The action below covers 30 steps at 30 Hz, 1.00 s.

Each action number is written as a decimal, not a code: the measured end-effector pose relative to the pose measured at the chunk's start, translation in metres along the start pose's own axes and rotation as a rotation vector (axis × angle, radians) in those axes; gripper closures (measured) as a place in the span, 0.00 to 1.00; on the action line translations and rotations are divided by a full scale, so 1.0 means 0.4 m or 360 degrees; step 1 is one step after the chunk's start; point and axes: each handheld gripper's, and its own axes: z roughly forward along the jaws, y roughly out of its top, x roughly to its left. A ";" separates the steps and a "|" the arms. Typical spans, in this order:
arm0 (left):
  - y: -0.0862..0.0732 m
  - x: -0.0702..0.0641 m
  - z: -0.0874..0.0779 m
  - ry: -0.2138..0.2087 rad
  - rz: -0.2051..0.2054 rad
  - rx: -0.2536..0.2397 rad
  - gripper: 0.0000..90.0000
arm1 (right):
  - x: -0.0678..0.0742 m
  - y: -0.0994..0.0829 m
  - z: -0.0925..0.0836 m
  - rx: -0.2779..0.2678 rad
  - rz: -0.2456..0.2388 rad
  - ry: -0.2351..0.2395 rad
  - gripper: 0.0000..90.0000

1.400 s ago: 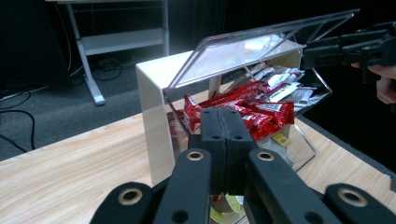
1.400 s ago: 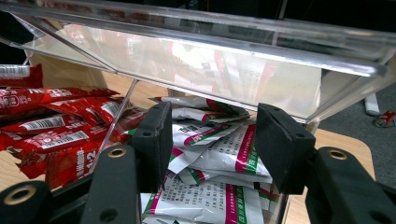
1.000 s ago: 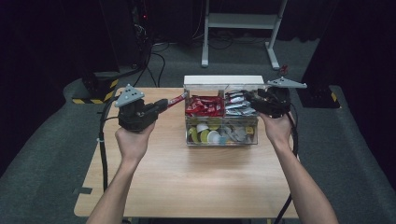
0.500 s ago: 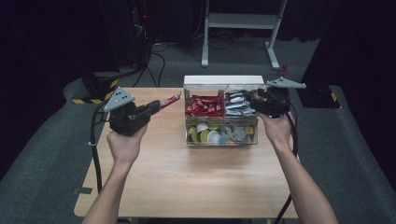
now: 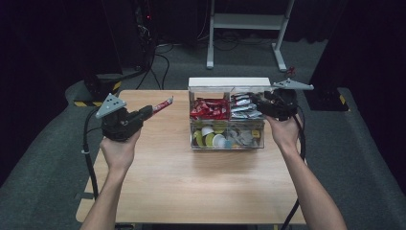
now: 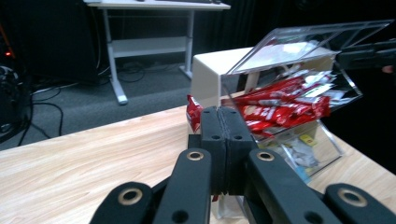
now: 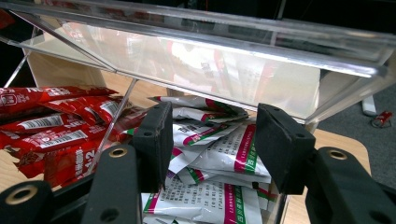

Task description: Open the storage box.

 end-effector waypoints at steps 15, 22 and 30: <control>-0.064 0.041 0.016 0.0071 -0.0033 0.0042 1.00 | 0.002 0.002 -0.007 -0.0001 -0.0002 -0.0003 0.52; -0.095 0.059 0.025 0.0086 -0.0065 0.0065 1.00 | 0.003 0.002 -0.010 -0.0006 -0.0004 -0.0009 0.52; -0.123 0.059 0.054 0.0101 -0.0041 0.0105 1.00 | 0.004 0.003 -0.010 -0.0003 -0.0005 -0.0013 0.52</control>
